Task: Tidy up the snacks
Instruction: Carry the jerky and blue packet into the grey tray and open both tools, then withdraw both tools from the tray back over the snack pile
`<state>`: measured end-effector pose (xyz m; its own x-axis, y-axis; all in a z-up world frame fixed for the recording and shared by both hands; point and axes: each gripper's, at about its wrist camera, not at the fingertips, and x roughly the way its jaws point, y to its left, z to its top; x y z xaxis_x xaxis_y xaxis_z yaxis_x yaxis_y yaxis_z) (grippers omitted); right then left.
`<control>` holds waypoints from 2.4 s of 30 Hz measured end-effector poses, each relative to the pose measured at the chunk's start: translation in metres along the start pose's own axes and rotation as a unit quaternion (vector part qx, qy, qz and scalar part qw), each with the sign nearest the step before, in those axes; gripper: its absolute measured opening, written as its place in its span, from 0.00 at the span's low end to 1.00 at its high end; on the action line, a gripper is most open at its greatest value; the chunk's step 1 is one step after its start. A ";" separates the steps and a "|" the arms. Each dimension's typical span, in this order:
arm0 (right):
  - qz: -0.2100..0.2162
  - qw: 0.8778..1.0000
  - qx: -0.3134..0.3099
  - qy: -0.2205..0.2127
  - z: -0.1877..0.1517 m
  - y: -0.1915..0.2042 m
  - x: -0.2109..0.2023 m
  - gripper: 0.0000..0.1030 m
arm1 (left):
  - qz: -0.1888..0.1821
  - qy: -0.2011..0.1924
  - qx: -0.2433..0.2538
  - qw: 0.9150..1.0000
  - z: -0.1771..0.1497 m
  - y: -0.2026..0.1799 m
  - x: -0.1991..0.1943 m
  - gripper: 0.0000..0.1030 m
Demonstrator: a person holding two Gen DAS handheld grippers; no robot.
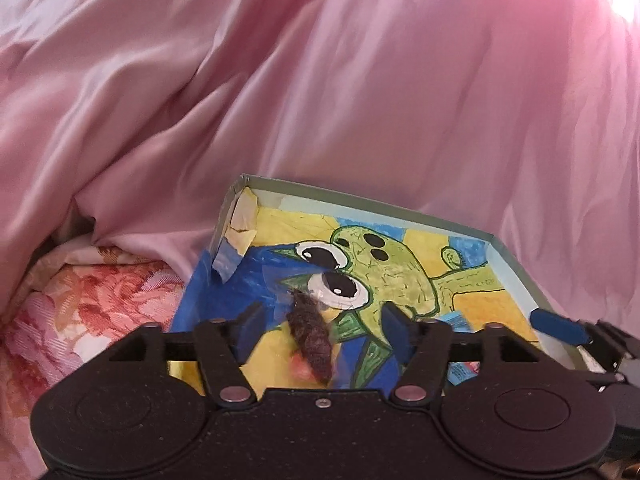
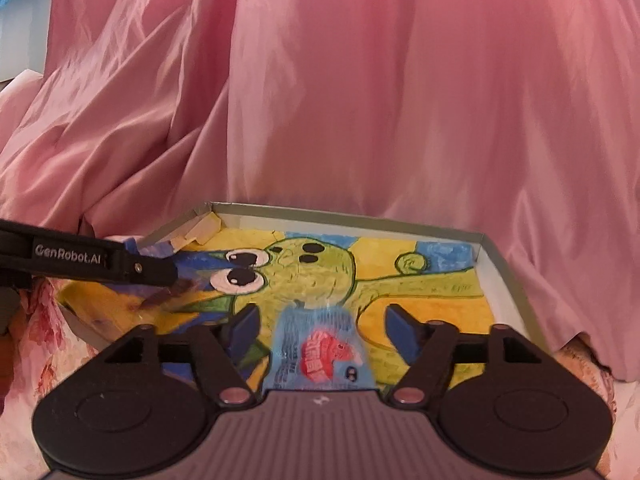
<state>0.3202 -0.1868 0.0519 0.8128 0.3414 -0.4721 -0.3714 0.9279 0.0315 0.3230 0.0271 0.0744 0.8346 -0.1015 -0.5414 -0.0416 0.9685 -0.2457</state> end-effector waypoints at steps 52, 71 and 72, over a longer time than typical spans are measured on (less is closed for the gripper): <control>-0.035 0.999 -0.035 -0.001 -0.184 0.054 -0.210 1.00 | -0.006 -0.037 0.100 0.994 -0.212 -0.003 -0.168 0.99; -0.032 0.996 -0.019 0.077 -0.201 0.061 -0.186 1.00 | 0.000 0.000 0.097 0.995 -0.223 0.002 -0.155 0.99; -0.032 0.996 -0.020 0.079 -0.200 0.061 -0.185 1.00 | 0.000 0.000 0.096 0.995 -0.223 0.002 -0.155 0.99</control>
<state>0.0572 -0.2234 -0.0355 0.7562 0.2516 -0.6041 -0.3418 0.9390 -0.0368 0.0712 -0.0059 -0.0212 0.8348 -0.1023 -0.5410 0.0650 0.9940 -0.0877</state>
